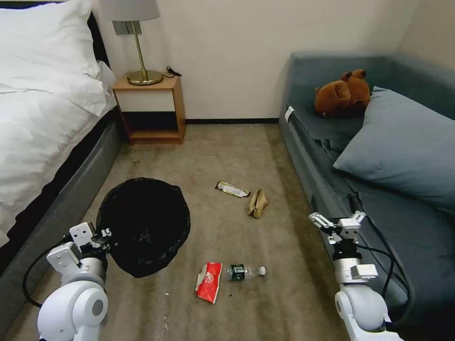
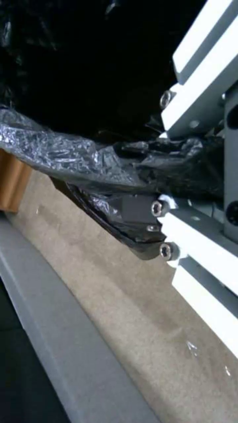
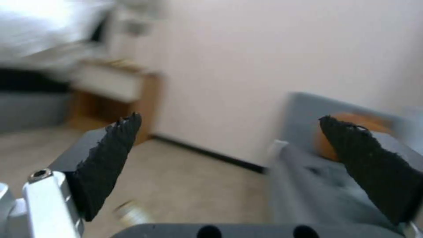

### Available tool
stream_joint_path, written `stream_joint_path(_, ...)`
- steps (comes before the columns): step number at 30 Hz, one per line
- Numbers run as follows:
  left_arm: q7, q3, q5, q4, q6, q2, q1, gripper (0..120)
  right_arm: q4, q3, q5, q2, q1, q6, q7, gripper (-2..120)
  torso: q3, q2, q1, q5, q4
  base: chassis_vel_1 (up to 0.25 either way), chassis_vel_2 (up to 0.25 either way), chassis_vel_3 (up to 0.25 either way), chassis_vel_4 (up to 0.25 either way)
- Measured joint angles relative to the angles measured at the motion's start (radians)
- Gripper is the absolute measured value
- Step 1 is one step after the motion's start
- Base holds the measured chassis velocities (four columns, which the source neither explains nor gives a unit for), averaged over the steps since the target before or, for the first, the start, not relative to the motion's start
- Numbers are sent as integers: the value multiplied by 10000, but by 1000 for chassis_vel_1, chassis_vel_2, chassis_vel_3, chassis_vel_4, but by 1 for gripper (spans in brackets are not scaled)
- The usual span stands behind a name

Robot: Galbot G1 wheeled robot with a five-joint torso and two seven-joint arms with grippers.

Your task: Pick up the trash bin, then pick up the garbage on the floor and place it into the trash bin.

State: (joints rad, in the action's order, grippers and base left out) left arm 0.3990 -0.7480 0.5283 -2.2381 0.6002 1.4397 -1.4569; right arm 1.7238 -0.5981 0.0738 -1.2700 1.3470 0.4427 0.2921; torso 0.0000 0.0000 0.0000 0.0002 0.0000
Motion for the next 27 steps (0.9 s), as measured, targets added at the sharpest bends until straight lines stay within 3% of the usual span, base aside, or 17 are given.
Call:
stream_joint_path(2,-103,-1,12,39,-7,-33,89,1,-604,163,-19,494,-462,-208,2036,100,1,0,1,0,-1,0,0,0,0)
stream_joint_path(3,-103,-1,12,39,-7,-33,89,1,-604,163,-19,494,-462,-208,2036,100,1,0,1,0,-1,0,0,0,0)
stream_joint_path(5,-138,-85,26,160,-22,-122,201,1,-1078,576,-211,964,-998,-792,3704,100,1,0,1,-3,-1,0,0,0,0)
stream_joint_path(11,-176,-158,-6,317,-76,-69,257,1,-2313,2111,-1035,1239,-2075,-955,4818,100,1,0,1,-3,2,0,0,0,0)
stream_joint_path(16,-356,-166,-310,452,-288,30,245,1,-3818,3331,-2391,958,-3258,-781,6891,100,1,0,1,-2,1,0,0,0,0)
stream_joint_path(19,-391,-176,-471,540,-377,107,250,1,-4708,3943,-2671,748,-3821,-556,7375,100,0,0,0,-4,3,0,0,0,0)
stream_joint_path(27,-525,-177,-1007,554,-671,530,221,1,-7005,5122,-3201,211,-5207,150,7502,100,1,0,1,-2,0,0,0,0,0)
